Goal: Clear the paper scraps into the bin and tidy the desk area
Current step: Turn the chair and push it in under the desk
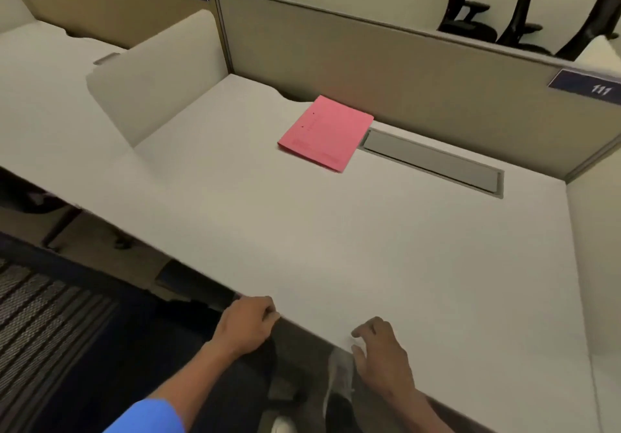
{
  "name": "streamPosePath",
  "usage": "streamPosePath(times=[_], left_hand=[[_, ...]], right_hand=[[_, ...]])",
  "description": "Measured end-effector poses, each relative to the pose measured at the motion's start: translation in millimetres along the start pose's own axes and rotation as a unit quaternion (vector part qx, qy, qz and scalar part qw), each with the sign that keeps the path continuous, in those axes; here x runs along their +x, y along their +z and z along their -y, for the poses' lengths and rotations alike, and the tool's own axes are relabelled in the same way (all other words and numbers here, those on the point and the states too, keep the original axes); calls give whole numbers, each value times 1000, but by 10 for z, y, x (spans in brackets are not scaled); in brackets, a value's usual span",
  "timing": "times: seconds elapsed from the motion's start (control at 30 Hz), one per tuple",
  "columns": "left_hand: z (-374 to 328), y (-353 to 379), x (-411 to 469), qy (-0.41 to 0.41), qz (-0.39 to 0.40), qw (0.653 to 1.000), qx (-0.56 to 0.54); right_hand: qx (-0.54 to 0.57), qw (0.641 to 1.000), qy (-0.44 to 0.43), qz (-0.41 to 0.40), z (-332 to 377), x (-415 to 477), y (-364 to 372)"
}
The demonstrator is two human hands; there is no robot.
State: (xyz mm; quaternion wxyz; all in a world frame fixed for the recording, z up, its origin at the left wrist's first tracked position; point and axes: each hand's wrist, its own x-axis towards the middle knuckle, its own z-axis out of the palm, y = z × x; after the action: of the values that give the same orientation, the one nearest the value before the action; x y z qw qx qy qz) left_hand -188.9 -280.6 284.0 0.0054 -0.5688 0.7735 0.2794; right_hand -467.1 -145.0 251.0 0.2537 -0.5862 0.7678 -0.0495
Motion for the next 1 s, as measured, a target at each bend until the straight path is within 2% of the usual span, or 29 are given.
streamPosePath(times=[0.27,0.5,1.0], left_hand=[[155,454,-969,-19,85,996,4],[248,867,-1704,-63,108,992,-20],[571,1542,-3763,-199,49,978,-44]], right_hand=[[17,1000,3,10,-100,-853,251],[-15,995,-33,95,-186,-1340,423],[-57,976,-95,190,-51,-2575,1144]])
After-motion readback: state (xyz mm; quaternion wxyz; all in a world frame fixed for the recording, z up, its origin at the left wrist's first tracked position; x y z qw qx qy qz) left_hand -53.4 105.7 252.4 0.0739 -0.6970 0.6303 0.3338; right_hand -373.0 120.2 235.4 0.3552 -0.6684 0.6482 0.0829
